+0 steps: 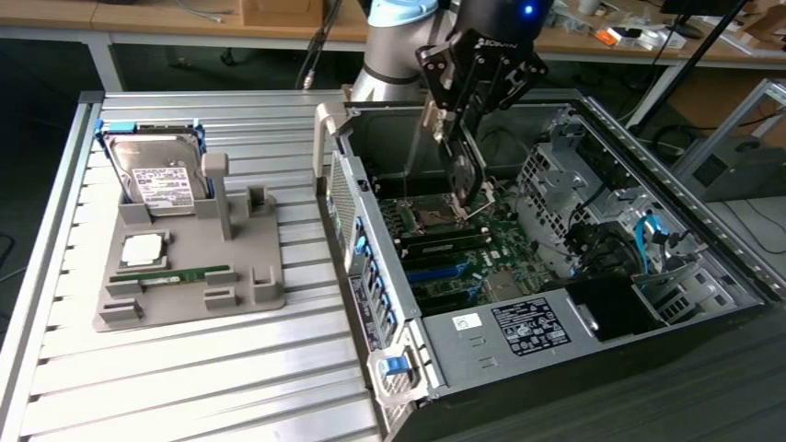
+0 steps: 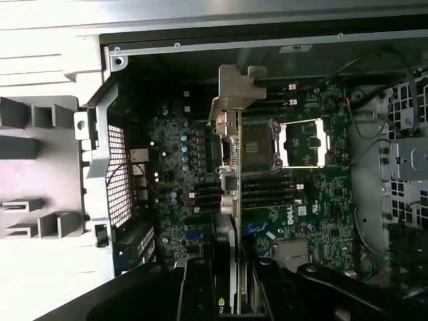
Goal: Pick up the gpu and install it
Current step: 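Pick up the gpu and move the gpu toward the slot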
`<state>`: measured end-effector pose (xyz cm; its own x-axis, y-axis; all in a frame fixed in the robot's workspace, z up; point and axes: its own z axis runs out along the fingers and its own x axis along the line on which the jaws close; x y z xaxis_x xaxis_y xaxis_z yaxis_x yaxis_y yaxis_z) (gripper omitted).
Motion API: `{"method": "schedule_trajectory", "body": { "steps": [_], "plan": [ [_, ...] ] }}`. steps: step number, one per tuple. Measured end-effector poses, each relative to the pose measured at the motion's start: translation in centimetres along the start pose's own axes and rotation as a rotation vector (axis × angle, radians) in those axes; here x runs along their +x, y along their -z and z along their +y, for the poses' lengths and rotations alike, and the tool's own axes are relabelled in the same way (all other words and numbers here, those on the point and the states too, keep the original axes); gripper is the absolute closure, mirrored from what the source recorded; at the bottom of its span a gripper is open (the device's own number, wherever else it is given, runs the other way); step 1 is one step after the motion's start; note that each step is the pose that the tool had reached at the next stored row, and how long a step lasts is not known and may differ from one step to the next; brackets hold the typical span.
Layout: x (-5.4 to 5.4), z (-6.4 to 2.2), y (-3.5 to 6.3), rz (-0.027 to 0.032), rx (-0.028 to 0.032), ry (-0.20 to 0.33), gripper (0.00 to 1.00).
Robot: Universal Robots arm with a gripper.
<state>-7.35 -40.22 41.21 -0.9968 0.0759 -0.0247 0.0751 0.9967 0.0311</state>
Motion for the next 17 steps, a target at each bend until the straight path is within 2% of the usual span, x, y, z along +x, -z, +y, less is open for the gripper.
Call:
{"method": "schedule_trajectory", "body": {
  "steps": [17],
  "plan": [
    [-1.8,0.03,-0.54,-0.0001,0.001,0.0,0.73]
  ]
}}
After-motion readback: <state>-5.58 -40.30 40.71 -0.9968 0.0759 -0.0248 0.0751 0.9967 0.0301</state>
